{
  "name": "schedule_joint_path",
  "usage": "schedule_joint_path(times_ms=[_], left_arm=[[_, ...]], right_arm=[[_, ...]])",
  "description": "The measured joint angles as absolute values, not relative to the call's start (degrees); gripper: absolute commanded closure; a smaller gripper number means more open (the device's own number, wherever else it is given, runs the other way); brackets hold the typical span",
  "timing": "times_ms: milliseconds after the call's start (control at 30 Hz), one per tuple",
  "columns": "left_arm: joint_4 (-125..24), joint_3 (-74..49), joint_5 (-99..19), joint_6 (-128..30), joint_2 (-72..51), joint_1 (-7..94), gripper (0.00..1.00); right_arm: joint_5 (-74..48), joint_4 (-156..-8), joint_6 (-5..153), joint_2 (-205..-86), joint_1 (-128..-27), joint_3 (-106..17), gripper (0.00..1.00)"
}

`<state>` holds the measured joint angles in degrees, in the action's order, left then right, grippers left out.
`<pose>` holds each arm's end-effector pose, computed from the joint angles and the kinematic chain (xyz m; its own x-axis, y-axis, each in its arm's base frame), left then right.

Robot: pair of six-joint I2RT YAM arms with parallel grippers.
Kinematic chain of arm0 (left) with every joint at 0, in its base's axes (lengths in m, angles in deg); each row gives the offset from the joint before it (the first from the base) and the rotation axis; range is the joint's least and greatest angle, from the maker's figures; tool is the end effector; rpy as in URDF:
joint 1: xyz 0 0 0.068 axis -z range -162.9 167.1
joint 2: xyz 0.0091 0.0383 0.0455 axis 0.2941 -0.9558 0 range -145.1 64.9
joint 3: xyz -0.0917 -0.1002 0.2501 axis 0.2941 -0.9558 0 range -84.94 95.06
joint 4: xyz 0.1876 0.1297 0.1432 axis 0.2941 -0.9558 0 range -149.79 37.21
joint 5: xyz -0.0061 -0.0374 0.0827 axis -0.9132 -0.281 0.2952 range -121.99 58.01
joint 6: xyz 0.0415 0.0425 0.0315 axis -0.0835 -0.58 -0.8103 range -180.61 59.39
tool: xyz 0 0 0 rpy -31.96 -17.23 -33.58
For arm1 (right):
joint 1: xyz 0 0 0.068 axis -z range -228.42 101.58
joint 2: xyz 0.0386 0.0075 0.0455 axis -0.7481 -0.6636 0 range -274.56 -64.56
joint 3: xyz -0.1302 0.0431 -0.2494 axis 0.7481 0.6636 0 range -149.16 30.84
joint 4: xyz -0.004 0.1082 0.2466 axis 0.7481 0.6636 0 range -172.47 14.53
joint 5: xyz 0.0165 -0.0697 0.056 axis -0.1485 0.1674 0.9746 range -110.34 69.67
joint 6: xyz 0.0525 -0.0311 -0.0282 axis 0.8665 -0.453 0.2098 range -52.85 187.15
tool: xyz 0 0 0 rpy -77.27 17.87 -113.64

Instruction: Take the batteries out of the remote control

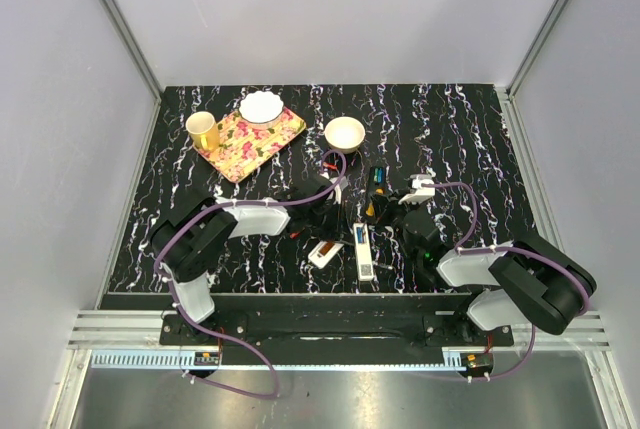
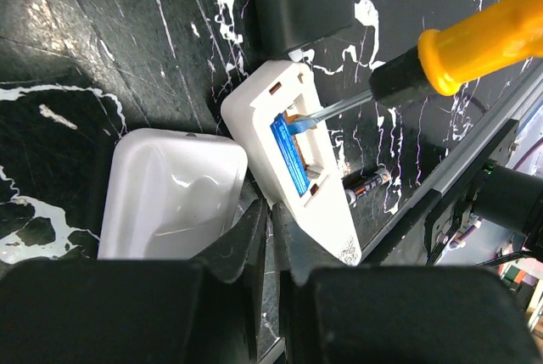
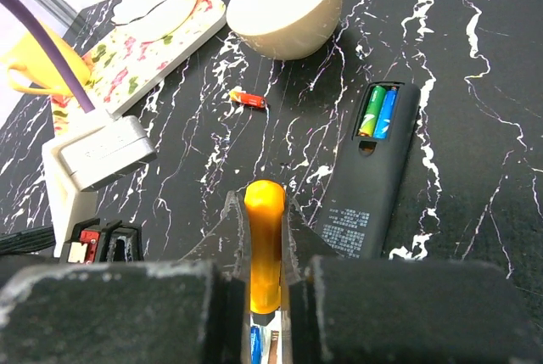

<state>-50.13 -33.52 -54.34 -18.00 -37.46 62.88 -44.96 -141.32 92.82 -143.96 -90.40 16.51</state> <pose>0.2418 -0.2777 0.1320 -0.9513 0.0797 -0.2977 0.2653 0.7034 -0.6595 0.2027 0.1522 0.1672 -0.2027 0.3475 -0.9155 -0.2356 0.8902 0.3900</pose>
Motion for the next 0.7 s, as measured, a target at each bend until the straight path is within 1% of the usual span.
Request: schedule_joint_path(times_ms=[467, 700], left_arm=[[-51.82, -32.52, -54.76, -17.43, -38.3, 62.88, 0.9], [-54.94, -30.64, -54.71, -17.43, -39.34, 62.84, 0.91]], right_arm=[[-41.46, -142.0, 90.7, -144.24, -90.4, 16.45, 1.0], [-34.6, -156.25, 86.13, -147.58, -90.36, 21.69, 1.0]])
